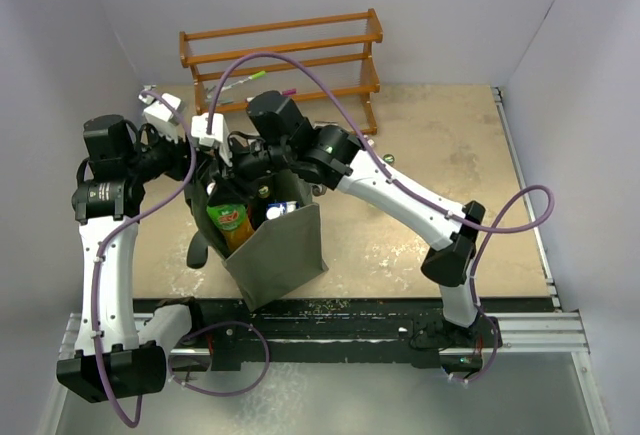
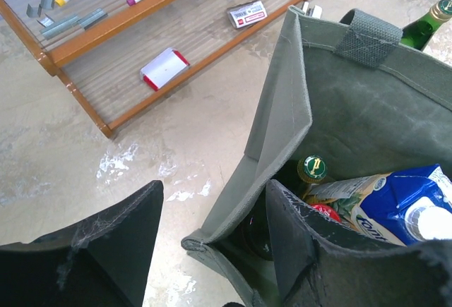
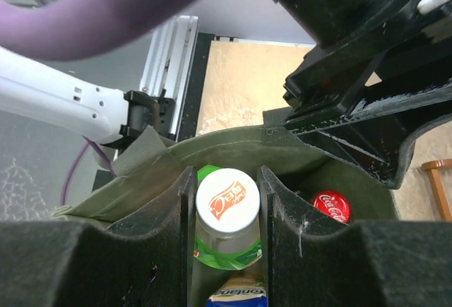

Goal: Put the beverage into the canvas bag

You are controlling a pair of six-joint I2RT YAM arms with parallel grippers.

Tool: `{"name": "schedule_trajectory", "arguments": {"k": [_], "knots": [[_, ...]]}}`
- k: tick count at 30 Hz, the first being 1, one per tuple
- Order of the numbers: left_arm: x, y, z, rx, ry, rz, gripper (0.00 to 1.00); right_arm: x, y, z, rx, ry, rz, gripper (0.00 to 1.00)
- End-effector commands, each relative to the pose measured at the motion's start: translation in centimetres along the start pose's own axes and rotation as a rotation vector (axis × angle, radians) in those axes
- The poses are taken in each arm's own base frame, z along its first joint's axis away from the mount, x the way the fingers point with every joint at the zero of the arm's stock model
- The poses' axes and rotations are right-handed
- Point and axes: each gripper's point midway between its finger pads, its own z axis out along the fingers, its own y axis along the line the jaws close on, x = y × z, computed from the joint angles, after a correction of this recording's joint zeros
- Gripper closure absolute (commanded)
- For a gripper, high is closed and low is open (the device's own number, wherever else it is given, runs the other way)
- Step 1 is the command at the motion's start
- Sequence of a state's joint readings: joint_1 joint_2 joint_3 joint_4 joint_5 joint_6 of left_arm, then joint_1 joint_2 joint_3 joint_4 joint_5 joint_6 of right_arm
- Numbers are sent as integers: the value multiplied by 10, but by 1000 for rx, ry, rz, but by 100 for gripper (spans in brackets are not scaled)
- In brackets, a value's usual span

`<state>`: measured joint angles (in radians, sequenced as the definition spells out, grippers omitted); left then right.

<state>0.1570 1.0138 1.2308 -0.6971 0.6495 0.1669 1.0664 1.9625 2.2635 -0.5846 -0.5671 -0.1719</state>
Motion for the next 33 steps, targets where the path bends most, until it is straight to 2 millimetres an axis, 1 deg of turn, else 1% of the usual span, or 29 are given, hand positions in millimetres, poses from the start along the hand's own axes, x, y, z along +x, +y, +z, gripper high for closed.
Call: {"name": "schedule_trajectory", "arguments": {"k": [1,6,17,23,28,33], "knots": [[-11,-3,-3,16,-45,32,37,-24,1,-3,5,-96,-98,100],[-11,-6,-4,22,-52,38,37,0,-2,9,-3,-50,-85,100],[-9,-8,-4,33,-51,40,37,37,-13,20,24,20,-118,100],[-9,-10,-5,38,-55,43,37,46,-17,22,41,21,-158,100],[-9,-10,-5,41,-55,44,37,46,-18,23,41,6,-202,100],[-9,-11,-5,41,-56,45,37,56,-18,27,30,17,-213,100]]}}
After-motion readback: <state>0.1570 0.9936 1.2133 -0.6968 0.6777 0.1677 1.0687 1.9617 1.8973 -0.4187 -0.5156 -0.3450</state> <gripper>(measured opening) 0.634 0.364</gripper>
